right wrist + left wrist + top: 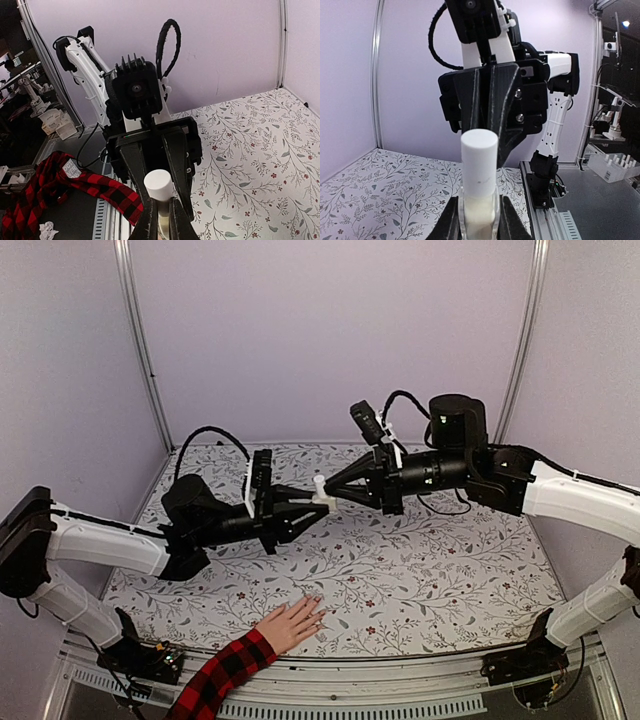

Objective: Paint the nails
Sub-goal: Unscrew the nail polish bottle.

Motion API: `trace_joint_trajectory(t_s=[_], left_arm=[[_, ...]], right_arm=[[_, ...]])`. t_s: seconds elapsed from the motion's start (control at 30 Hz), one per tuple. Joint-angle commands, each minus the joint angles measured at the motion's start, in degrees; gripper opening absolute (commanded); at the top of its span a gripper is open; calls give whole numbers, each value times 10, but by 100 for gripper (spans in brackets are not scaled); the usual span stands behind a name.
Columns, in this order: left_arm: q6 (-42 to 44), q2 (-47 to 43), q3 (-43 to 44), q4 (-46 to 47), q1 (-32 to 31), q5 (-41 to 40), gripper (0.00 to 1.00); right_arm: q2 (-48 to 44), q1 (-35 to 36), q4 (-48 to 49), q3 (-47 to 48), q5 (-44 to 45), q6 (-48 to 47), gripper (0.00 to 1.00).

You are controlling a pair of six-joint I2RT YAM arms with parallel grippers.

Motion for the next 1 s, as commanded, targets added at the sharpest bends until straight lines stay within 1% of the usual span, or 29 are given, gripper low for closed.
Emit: trace_joint_trajectory(t_s=[0.0,0.07,0.2,0.23,0.3,0.43,0.57,0.7,0.9,0.93,0.97], left_arm=[[34,-12,21,-49,-32,23,0],[39,-21,18,-64,-31,-22,0],[41,-29,20,-93,-32,-84,0],[42,-29,22,-102,-32,-95,0],[42,-28,29,-123,-32,-114,0],[41,-27,37,-141,-34,-158,0],[44,-29,36,-143,-38,-214,0],[46,-26,39,-145,-40,-243,0],[56,-22,47,-152,-41,-256,0],[56,-21,48,-153,-41,-258,0],[57,-20,48,-154,-42,-258,0]], right_arm=[[18,14,53,2,37,7,12],[15,14,44,1,66,13,23],[12,14,38,1,100,19,43],[11,14,36,2,110,21,45],[14,14,30,7,133,30,45],[26,14,9,21,180,50,41],[32,15,7,22,211,82,40],[43,15,9,24,215,103,39],[68,15,12,38,199,117,37],[71,14,13,39,197,118,36],[73,14,15,40,194,119,32]])
